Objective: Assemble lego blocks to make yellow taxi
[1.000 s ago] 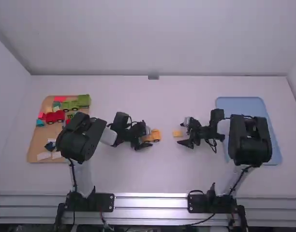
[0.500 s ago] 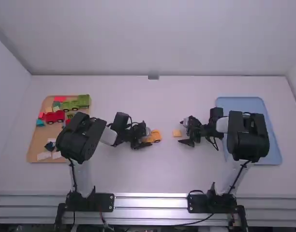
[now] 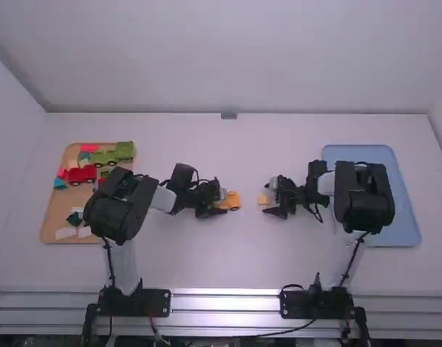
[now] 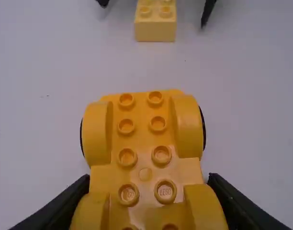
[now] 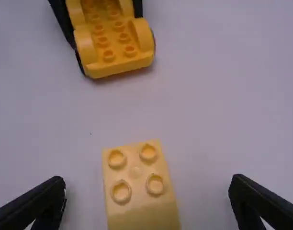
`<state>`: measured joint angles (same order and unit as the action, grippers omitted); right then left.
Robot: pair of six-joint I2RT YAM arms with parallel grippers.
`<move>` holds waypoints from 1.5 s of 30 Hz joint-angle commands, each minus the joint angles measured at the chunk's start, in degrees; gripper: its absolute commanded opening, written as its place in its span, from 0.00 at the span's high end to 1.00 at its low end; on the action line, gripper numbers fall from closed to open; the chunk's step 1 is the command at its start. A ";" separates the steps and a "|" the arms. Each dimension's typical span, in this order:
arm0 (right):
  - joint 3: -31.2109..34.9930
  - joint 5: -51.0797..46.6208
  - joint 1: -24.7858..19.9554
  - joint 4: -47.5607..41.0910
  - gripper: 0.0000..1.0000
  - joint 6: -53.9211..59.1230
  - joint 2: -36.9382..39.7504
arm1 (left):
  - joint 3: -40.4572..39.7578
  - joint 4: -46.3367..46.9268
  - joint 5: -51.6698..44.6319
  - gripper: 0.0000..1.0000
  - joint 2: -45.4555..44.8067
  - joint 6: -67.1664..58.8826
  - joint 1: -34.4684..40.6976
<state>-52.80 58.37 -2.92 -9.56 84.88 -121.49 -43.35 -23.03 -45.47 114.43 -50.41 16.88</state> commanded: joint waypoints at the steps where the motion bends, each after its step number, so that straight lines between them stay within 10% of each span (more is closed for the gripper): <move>1: -2.36 1.36 0.90 -0.52 0.09 -0.63 -2.80 | -0.92 2.19 -1.53 0.51 0.76 -4.55 0.00; 33: -6.38 1.44 -1.44 -13.88 0.73 9.44 -3.34 | -1.90 4.83 -3.17 0.51 0.76 -5.97 -0.02; 45: -11.26 5.14 0.52 -24.59 0.76 10.67 -0.02 | -1.90 4.59 -3.17 0.50 0.76 -4.55 0.00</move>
<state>-61.98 61.78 -2.83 -33.19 94.72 -123.61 -44.62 -18.46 -47.72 114.43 -55.29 16.86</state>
